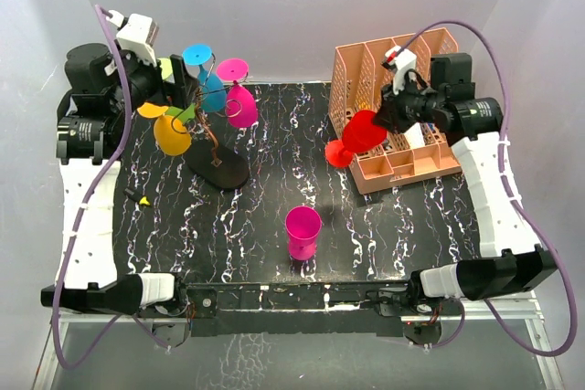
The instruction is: Place the wine glass upside down on the wine glass rack
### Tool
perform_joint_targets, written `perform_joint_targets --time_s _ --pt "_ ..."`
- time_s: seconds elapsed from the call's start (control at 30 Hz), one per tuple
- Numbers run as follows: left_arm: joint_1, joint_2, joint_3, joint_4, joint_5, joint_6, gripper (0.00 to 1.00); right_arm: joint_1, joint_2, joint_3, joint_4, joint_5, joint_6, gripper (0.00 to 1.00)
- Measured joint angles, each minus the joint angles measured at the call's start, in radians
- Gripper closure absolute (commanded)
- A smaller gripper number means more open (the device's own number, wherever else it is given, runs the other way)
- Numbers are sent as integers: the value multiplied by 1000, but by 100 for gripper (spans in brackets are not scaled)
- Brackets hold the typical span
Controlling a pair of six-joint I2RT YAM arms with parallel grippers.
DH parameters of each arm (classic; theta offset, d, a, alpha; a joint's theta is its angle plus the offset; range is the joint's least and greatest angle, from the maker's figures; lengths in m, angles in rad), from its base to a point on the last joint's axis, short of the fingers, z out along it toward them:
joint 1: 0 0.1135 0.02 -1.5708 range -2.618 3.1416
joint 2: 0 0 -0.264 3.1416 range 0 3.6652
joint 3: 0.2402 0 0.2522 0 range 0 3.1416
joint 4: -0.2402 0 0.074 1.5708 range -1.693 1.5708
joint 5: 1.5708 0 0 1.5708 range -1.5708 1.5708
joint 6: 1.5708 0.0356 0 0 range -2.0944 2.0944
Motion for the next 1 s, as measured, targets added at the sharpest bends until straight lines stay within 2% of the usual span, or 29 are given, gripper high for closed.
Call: perform_joint_targets --time_s 0.23,0.6,1.0 --pt "-64 82 66 -1 29 -71 13 108 32 29 183 28 68 92" --pt "-169 171 108 55 91 -280 19 209 44 85 484 92 202 92" --pt "-235 283 119 174 154 -504 22 226 45 122 573 125 358 92"
